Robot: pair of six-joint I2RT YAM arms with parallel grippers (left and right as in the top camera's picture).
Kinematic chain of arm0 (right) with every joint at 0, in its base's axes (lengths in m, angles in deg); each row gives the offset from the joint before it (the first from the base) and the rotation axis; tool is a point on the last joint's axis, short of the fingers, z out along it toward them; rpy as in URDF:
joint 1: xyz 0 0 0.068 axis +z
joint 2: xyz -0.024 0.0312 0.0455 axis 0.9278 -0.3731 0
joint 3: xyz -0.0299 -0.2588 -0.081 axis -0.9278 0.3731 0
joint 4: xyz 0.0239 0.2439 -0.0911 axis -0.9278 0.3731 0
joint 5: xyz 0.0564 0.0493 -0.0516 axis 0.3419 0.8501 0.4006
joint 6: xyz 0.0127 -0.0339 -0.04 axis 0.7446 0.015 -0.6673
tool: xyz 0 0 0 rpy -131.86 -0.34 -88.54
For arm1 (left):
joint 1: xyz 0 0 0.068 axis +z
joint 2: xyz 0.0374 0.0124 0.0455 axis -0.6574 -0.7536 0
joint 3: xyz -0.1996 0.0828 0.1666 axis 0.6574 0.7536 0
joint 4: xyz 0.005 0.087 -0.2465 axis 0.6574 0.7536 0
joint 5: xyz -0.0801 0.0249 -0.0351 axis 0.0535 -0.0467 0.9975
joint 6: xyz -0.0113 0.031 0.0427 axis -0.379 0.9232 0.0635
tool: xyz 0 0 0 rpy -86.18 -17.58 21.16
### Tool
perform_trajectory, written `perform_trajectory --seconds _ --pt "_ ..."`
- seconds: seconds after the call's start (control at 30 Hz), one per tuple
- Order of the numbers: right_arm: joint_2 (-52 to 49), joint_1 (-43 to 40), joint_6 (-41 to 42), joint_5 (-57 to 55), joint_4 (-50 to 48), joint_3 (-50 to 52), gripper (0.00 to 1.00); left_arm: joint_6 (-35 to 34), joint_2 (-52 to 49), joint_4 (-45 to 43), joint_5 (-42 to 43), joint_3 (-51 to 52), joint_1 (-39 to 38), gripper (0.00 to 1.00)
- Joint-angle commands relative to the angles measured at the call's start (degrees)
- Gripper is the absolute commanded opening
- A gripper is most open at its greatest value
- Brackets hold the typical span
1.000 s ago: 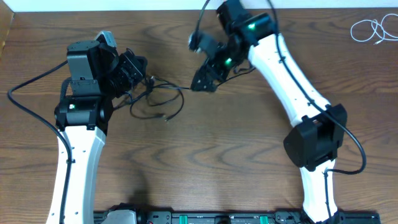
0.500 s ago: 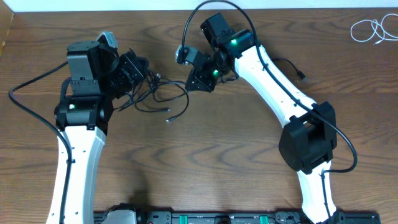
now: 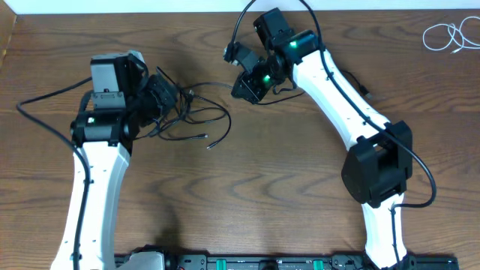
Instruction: Untangle cables
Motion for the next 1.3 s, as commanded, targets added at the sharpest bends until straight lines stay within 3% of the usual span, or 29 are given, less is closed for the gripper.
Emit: perform_trajectory --seconds 0.0,0.3,0.77,1.1,1.27 --pt "5.2 -2.3 6.8 -0.8 -1.2 -0.9 0.01 5.0 -2.0 1.8 -0.9 -1.5 0.3 0.07" --pt "10.4 -10.5 16.4 -2.2 -3.8 -0.9 0.01 12.3 -8.3 6.7 -3.3 -1.5 0.3 0.07" --pt "15.6 -27.3 19.9 -2.2 -1.2 -0.9 0.01 12.7 -13.7 10.1 -22.1 -1.5 0.3 0.08" --pt "17.6 -35.1 21.2 -2.5 -1.0 -0.9 0.01 12.7 -13.7 10.2 -22.7 -1.5 3.2 0.08" --pt "18.4 -36.8 23.0 -9.4 -1.7 -0.9 0.01 12.7 -13.7 10.7 -22.7 -1.5 3.6 0.08"
